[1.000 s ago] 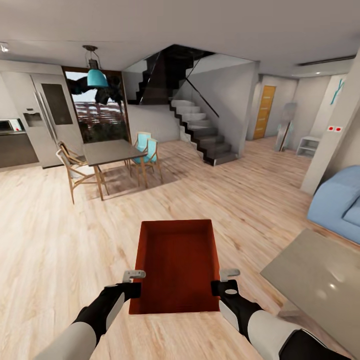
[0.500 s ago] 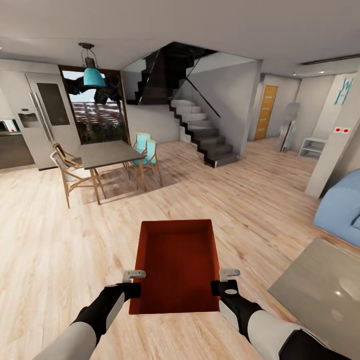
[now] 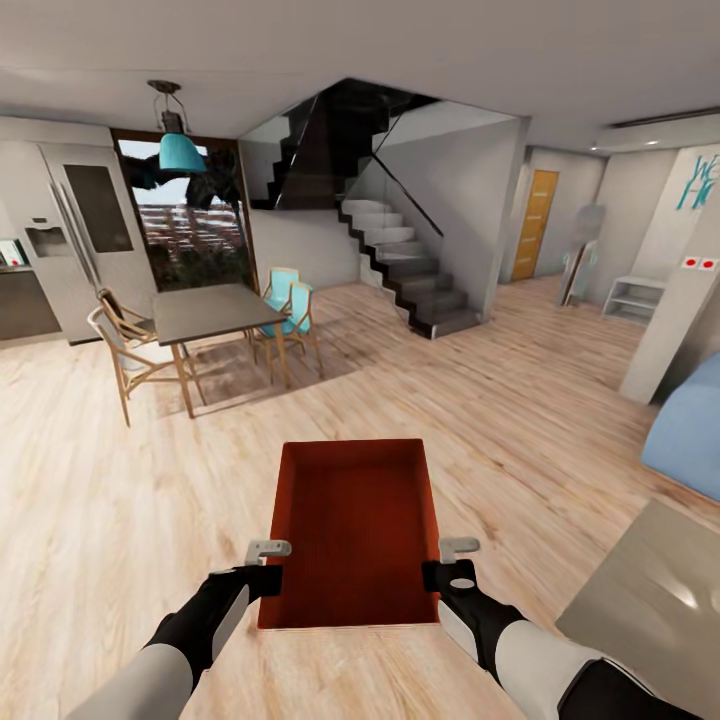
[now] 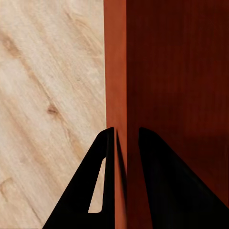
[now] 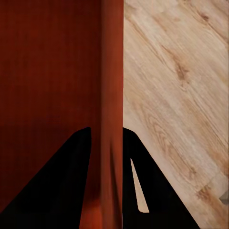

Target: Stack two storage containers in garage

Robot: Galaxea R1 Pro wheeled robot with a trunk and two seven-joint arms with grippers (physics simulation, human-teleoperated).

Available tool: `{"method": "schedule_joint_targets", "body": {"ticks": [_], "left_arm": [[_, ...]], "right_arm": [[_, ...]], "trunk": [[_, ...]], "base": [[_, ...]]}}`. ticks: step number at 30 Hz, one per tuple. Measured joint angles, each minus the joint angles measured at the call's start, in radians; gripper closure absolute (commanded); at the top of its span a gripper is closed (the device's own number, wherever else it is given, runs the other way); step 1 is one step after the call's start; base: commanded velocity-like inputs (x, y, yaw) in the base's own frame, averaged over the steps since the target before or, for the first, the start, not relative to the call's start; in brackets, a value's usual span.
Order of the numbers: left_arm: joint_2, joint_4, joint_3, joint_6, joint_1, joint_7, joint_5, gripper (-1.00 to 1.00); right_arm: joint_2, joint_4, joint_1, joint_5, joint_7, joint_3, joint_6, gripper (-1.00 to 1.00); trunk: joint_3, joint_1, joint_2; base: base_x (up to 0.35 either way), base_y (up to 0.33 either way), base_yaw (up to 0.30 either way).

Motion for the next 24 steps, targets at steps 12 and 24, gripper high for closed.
{"method": "schedule_joint_targets", "body": {"ticks": [12, 24], "left_arm": [[0.0, 0.0, 0.001, 0.0, 0.0, -0.001, -0.002, 1.0], [0.0, 0.0, 0.001, 0.0, 0.0, -0.001, -0.002, 1.0]], "right_arm": [[0.0, 0.001, 0.0, -0.002, 0.0, 0.001, -0.002, 1.0], [0.001, 0.0, 0.0, 0.001, -0.002, -0.001, 0.001, 1.0]], "trunk": [[0.0, 0.0, 0.0], [0.0, 0.0, 0.0]], "base": [[0.321, 0.0, 0.0], [0.321, 0.0, 0.0]]}}
